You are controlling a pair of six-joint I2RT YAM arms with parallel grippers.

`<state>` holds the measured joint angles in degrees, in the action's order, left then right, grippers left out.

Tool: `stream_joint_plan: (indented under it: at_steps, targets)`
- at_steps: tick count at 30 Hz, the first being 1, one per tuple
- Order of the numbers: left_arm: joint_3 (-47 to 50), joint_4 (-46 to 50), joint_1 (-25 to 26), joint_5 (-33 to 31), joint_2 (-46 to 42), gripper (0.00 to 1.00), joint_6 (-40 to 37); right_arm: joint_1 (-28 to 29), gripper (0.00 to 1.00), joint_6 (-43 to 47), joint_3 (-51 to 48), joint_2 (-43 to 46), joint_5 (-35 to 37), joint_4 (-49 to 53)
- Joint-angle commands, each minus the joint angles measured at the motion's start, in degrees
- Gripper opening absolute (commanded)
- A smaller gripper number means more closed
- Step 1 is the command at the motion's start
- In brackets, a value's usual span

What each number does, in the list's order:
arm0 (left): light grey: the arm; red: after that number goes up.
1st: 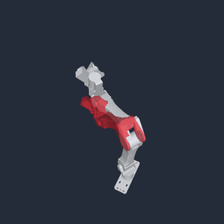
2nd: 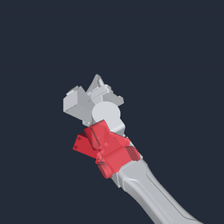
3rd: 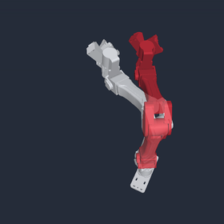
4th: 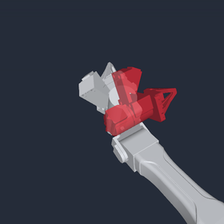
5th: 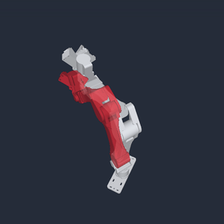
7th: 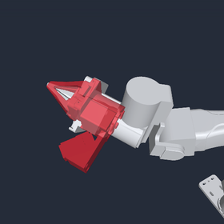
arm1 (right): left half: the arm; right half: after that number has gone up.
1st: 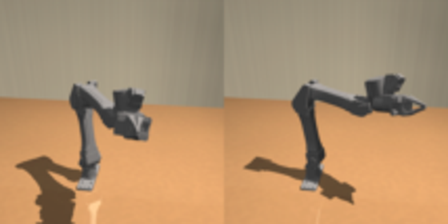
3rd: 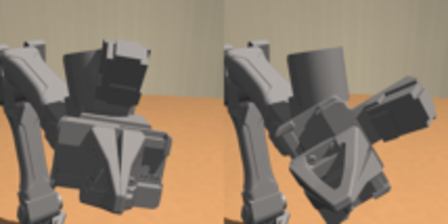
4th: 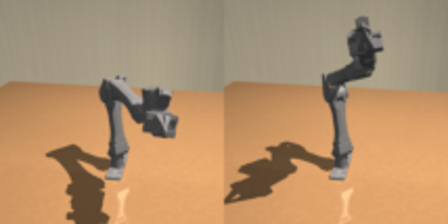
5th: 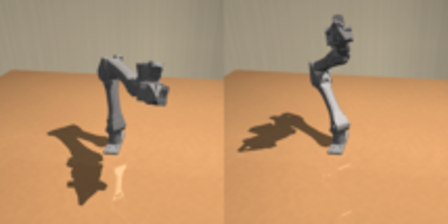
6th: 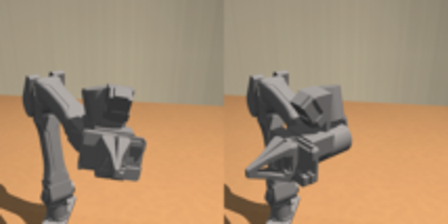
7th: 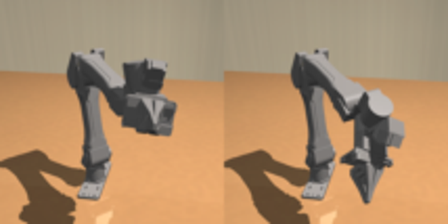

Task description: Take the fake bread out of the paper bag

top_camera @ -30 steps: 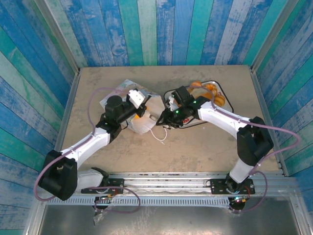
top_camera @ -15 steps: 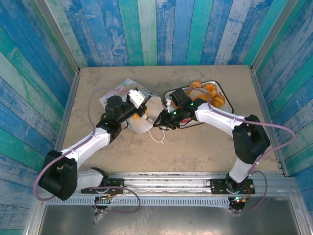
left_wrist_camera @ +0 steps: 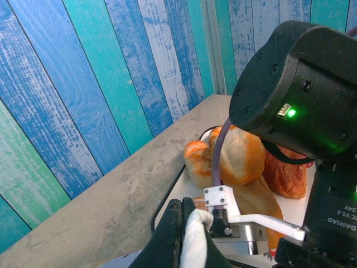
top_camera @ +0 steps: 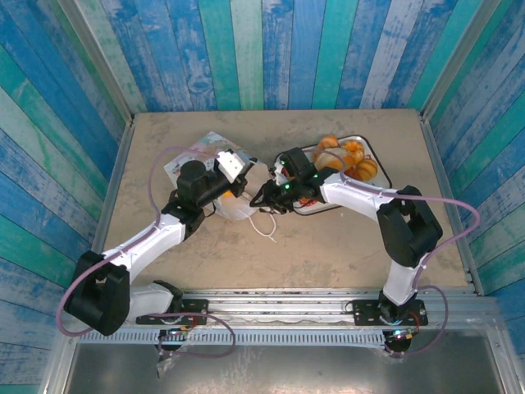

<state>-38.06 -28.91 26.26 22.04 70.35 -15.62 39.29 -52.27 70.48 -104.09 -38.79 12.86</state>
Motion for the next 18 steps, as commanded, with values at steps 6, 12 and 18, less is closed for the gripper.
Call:
stream_joint_plan:
  at_steps: [6,12,18]
  targets:
    - [-0.4,-2.0,0.5,2.0,1.3,0.00,0.0,0.1,0.47,-3.1,0.5,-2.5,-1.3,-4.2]
    - [-0.5,-2.2,0.5,2.3,1.3,0.00,0.1,0.2,0.41,-1.8,2.2,-4.6,-1.4,-2.0]
    - [-0.2,-2.3,0.5,2.3,1.3,0.00,0.4,0.1,0.30,-0.9,2.6,-5.5,-0.7,-1.3]
